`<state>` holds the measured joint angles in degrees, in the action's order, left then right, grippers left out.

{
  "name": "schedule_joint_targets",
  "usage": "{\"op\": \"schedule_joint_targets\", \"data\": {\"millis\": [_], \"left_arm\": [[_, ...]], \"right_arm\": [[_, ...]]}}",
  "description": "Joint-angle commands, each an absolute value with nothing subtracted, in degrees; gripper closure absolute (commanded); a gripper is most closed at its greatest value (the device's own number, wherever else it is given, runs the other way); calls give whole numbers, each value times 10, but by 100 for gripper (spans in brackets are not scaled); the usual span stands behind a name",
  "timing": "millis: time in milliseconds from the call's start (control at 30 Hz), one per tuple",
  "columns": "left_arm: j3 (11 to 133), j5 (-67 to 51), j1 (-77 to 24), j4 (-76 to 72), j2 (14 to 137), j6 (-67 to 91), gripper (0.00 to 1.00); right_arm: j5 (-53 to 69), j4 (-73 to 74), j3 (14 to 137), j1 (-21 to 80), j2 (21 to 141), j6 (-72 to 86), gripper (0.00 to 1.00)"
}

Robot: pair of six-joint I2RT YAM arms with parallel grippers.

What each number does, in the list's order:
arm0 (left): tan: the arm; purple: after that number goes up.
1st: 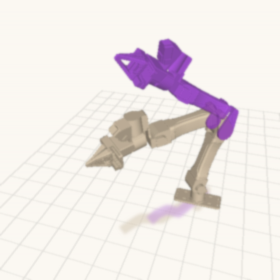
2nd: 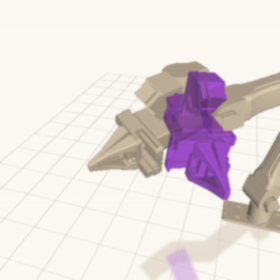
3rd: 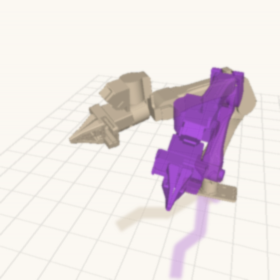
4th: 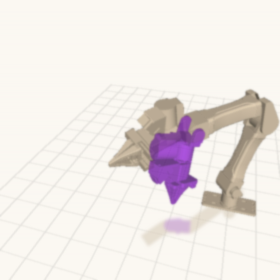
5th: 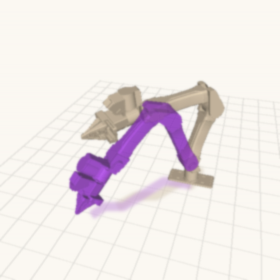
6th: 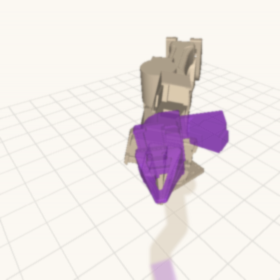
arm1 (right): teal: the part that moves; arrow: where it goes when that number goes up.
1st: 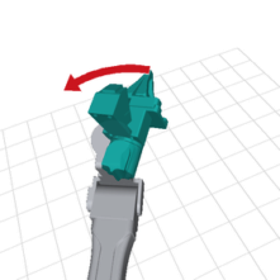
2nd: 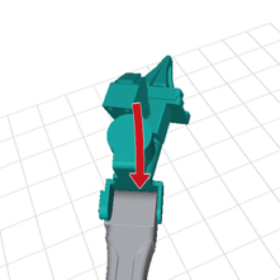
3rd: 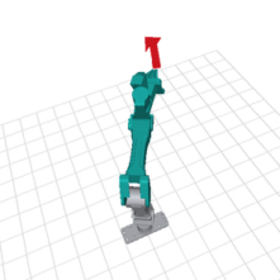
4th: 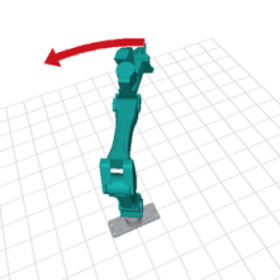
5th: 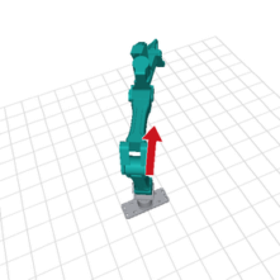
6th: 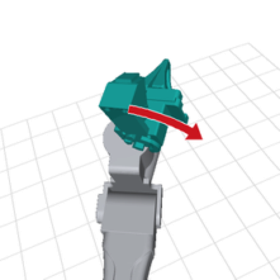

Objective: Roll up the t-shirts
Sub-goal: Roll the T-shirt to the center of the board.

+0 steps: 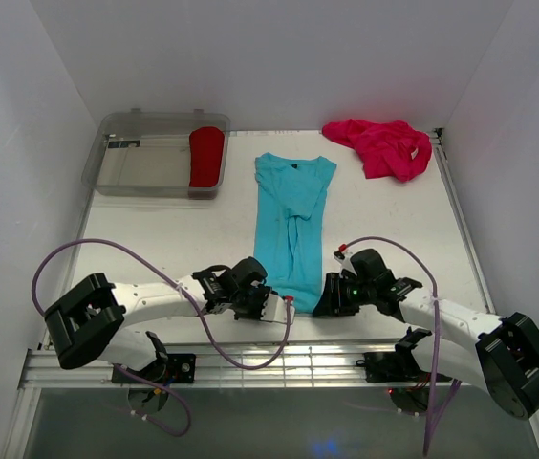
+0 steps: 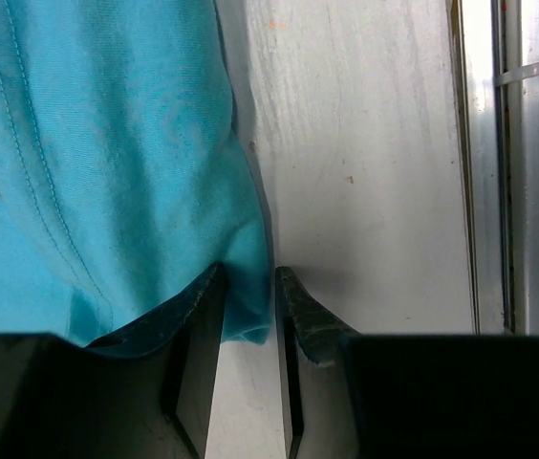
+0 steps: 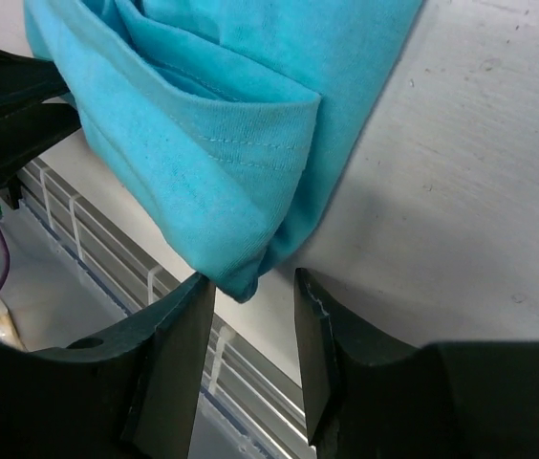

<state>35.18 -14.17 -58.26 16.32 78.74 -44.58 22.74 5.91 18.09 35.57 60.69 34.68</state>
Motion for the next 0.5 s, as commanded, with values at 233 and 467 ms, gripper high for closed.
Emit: {"op": "schedule_joint_targets", "data": {"millis": [233, 467], "left_arm": [[337, -91, -584, 150, 802, -449, 63], [330, -87, -583, 154, 802, -453, 100]], "right_arm": [[235, 12, 174, 338, 625, 352, 76], [242, 12, 170, 327, 614, 344, 92]]}}
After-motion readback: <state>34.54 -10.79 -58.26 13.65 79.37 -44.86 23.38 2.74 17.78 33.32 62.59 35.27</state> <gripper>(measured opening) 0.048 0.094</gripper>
